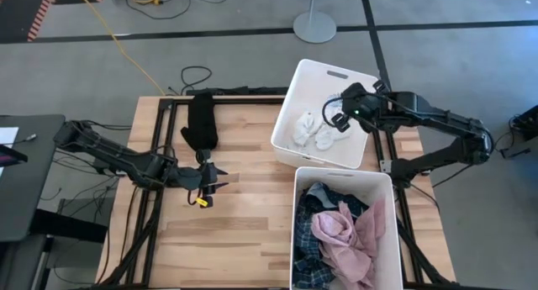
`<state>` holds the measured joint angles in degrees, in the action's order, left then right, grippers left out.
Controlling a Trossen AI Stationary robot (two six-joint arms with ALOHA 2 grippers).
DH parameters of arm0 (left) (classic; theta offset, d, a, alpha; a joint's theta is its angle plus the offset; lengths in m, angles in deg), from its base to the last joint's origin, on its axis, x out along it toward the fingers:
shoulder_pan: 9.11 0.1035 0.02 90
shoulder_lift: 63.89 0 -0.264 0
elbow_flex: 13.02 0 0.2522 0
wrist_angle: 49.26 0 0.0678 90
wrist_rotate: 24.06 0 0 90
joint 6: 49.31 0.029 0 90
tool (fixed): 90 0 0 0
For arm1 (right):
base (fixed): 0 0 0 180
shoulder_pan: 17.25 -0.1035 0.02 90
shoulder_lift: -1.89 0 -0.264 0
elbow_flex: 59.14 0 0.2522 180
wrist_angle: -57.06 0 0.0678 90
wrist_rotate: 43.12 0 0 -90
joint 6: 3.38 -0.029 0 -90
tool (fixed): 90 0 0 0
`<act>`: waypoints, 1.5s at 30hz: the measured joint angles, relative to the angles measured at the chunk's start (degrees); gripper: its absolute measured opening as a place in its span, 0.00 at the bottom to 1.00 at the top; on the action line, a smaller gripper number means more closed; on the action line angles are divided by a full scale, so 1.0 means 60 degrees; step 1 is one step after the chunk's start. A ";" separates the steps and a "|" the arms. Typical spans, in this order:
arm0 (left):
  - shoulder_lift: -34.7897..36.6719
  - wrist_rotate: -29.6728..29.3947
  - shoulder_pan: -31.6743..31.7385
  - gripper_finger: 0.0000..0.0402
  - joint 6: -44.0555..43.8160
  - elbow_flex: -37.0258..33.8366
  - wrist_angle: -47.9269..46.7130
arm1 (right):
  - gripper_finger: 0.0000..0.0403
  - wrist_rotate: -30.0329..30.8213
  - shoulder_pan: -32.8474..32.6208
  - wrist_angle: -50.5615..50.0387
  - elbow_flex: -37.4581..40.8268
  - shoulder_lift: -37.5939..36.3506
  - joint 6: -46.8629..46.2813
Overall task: Sort clothes
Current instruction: Put the white striped sock into the top white laundry bin, then put the black shirt into the bottom white laundry bin
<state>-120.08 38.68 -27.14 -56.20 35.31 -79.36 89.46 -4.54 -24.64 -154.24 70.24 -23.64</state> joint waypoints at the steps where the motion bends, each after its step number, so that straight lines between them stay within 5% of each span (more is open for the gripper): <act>1: -0.0002 -0.0007 0.0000 0.36 0.0000 -0.0061 0.0090 | 0.00 -0.0005 0.0075 -0.0145 0.0000 0.0049 -0.0066; 16: -0.0002 -0.0257 0.0003 0.35 -0.0145 -0.0158 0.0177 | 0.01 -0.0498 0.1056 -0.1533 0.0004 0.1449 -0.0344; 24: 0.0049 -0.2467 0.0003 0.35 -0.0898 -0.0158 -0.0542 | 0.06 -0.0894 0.1203 -0.1886 0.0015 0.1957 -0.0395; 34: 0.0897 -0.5013 0.0081 0.38 -0.2486 -0.0158 -0.1821 | 0.30 -0.0890 0.0760 -0.1710 0.0015 0.1909 -0.0395; 45: 0.0570 -0.4410 0.1830 0.55 -0.4988 -0.0158 -0.4089 | 0.63 -0.0886 -0.0217 -0.0917 0.0015 0.1910 -0.0369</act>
<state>-116.67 12.22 -16.16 -86.12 34.36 -103.89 84.14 -5.84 -30.14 -154.15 81.70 -25.85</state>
